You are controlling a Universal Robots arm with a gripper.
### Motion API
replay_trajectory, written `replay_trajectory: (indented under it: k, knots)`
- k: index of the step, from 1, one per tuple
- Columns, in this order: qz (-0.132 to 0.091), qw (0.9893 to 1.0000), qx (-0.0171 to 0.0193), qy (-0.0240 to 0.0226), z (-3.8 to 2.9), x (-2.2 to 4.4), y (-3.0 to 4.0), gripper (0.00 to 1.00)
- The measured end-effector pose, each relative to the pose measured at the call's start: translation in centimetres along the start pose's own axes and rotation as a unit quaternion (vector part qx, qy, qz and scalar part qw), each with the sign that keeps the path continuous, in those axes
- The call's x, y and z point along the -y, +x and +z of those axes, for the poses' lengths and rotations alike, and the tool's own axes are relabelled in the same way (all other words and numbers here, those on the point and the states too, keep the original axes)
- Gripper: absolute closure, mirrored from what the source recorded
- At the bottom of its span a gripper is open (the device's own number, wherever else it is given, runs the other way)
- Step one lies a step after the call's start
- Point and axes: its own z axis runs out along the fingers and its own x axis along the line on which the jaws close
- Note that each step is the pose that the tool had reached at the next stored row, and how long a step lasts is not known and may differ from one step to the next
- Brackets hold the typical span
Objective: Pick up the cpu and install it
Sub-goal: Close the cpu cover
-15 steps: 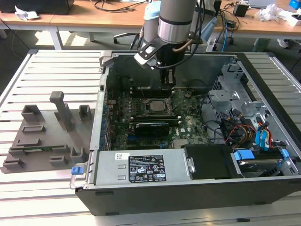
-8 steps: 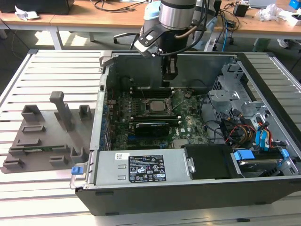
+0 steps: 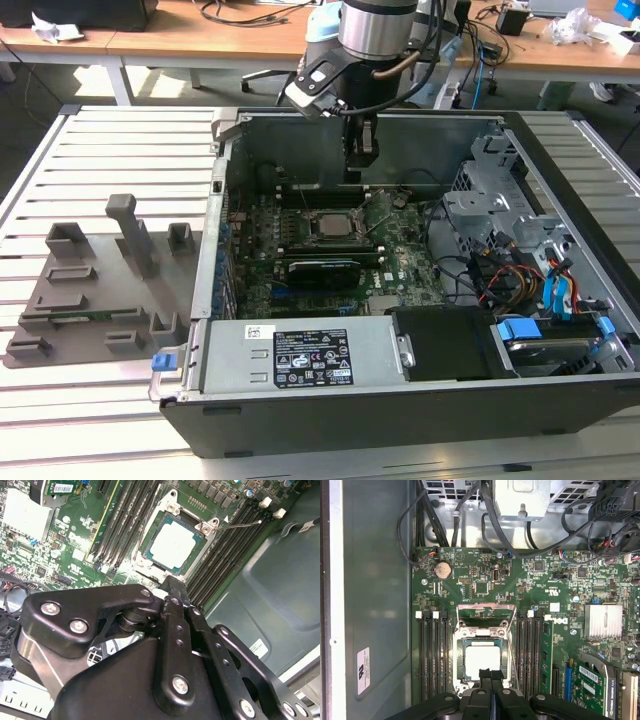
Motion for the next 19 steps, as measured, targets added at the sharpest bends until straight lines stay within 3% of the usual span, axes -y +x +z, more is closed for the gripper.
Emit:
replay_trajectory:
  k: [9,14,16,19]
  knots:
    - [0.0,1.0,0.0,0.0,-0.02,-0.19,0.0,0.89]
    - [0.0,1.0,0.0002,0.0,-0.03,-0.69,0.0,0.89]
    - [0.0,1.0,0.0005,0.0,-0.03,-1.32,0.0,0.89]
    - [0.0,1.0,0.0006,0.0,-0.03,-1.65,0.0,0.89]
